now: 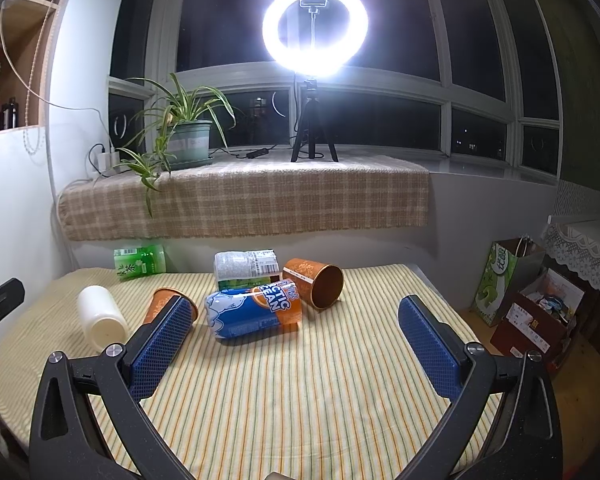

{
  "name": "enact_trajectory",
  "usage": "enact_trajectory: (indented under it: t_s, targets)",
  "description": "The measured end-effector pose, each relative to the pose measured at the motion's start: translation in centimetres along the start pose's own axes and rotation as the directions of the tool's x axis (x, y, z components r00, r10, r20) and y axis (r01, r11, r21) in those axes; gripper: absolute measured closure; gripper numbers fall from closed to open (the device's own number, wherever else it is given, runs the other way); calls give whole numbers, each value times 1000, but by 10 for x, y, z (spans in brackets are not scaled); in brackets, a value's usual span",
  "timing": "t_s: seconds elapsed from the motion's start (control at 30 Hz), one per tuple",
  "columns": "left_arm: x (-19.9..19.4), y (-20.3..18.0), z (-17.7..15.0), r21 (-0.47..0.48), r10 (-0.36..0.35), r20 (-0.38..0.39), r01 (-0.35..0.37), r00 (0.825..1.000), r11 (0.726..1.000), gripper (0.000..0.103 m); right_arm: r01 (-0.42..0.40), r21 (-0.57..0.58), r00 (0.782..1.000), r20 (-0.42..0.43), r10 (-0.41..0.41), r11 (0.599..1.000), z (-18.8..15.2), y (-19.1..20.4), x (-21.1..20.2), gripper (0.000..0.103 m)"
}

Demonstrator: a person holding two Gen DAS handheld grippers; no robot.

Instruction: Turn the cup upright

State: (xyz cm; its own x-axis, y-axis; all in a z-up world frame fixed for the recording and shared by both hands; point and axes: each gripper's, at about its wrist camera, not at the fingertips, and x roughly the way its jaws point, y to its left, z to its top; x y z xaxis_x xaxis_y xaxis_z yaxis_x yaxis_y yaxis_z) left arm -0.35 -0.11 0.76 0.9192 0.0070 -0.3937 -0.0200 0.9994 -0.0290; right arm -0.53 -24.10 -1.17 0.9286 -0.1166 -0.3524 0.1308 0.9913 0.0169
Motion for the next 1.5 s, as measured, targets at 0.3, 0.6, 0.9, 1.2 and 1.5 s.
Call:
enact_trajectory:
  t_s: [0.3,0.6,0.9,1.2,1.5]
  targets:
    - [0,-1,0,-2,-2,1,2,1000,1000,0,0,0,1000,-1,0,1000,1,0,0,0]
    - [-1,0,-1,-4,-2,2,2,1000,1000,0,-1,1,1000,-7,1,1000,0,0,1,0]
    - [-1,-1,-1,-4,-1,2,1,1000,1000,0,0,6,1000,-10,0,1000,-2,0,3,0]
    - [0,-1,-1,-4,-2,0,2,1000,1000,0,-1,5,1000,-14,1,1000,-3,1,3,0]
    - [7,-4,-4,-3,4,-20,-4,1000,1000,0,-25,14,998,-52,26,1000,-3,3,12,0]
